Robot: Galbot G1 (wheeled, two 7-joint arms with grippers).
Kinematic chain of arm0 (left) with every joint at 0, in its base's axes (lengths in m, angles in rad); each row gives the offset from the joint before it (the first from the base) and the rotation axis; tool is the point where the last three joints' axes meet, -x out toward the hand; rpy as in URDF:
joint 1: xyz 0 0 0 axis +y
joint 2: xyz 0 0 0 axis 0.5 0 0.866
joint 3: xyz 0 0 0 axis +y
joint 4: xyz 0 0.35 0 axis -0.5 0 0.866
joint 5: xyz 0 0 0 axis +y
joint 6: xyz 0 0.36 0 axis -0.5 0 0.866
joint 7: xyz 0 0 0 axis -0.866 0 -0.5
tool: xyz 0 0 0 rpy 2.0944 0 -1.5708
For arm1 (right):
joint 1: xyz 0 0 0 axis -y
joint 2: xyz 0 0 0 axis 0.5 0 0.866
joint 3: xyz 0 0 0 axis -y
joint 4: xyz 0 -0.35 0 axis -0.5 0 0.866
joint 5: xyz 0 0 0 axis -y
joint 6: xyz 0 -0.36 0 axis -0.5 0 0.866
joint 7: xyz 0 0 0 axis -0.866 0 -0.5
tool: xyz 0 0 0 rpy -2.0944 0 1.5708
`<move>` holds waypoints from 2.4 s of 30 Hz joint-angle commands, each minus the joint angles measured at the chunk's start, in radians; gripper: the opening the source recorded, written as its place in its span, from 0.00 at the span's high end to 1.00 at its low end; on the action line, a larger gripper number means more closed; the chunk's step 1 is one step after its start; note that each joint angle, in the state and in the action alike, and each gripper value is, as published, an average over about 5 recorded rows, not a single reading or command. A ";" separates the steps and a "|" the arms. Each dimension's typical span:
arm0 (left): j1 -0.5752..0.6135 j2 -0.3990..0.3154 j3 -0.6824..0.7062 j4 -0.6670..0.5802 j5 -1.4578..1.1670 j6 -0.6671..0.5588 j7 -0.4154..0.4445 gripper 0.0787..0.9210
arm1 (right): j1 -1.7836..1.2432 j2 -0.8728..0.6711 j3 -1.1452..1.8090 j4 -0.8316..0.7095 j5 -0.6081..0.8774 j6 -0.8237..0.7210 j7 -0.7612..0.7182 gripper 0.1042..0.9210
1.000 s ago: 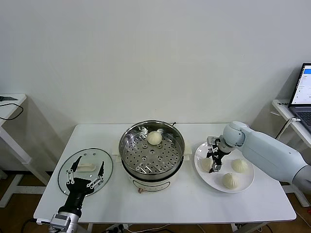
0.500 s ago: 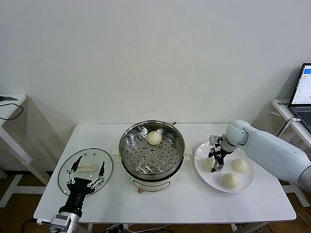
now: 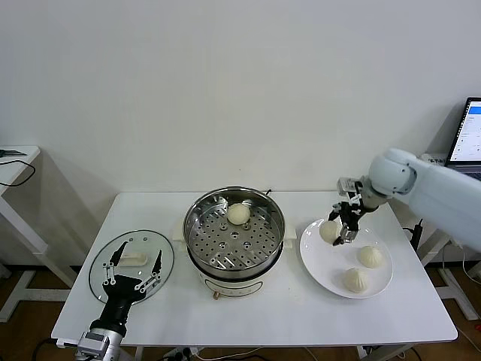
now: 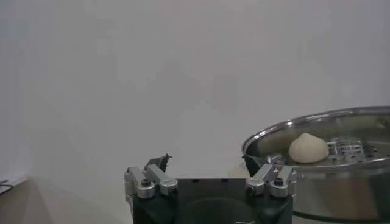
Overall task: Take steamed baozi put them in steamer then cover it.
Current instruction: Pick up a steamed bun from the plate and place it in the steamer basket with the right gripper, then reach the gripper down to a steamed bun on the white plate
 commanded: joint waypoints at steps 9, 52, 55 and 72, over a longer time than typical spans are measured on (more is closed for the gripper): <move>-0.003 0.004 -0.004 -0.005 -0.005 0.001 0.001 0.12 | 0.351 0.224 -0.205 0.224 0.318 -0.260 0.111 0.26; -0.023 0.010 -0.042 0.028 -0.028 0.003 0.010 0.12 | -0.063 0.866 -0.079 -0.391 0.122 -0.265 0.136 0.25; -0.022 0.009 -0.040 0.026 -0.027 0.002 0.010 0.12 | -0.065 0.868 -0.080 -0.392 0.122 -0.265 0.136 0.23; -0.003 0.006 -0.030 0.011 -0.017 0.000 0.010 0.12 | 0.137 0.512 -0.053 -0.122 0.260 -0.216 0.043 0.12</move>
